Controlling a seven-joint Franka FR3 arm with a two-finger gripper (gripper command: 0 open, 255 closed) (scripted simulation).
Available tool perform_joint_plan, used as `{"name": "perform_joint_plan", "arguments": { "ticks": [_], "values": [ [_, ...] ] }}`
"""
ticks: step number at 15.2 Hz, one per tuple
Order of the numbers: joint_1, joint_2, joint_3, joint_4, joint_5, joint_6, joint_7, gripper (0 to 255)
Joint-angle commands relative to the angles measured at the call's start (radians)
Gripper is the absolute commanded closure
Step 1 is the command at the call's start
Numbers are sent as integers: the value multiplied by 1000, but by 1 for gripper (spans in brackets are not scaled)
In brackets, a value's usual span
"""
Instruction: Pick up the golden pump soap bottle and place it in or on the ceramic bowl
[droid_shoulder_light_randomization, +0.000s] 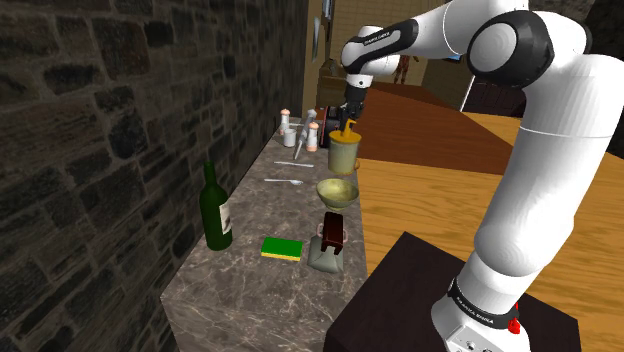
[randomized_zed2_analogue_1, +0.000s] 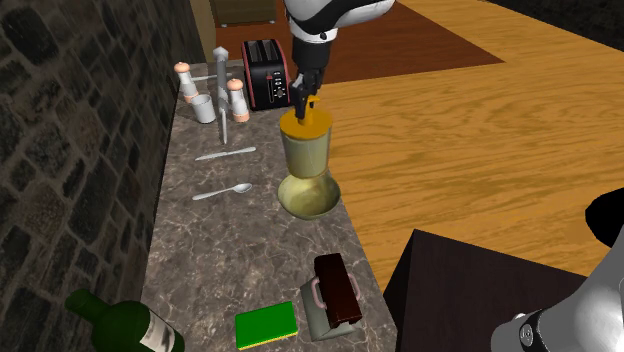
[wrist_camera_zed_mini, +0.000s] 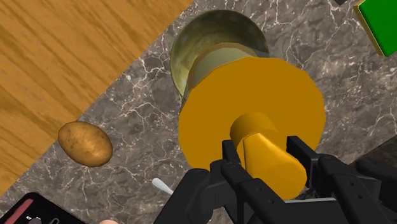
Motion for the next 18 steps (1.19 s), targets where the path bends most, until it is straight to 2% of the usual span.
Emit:
{"name": "perform_joint_plan", "arguments": {
  "ticks": [1,18],
  "values": [
    [1,3,1,-22,2,27,-1,255],
    [-2,71,8,-145,29,216,-27,255]
  ]
}}
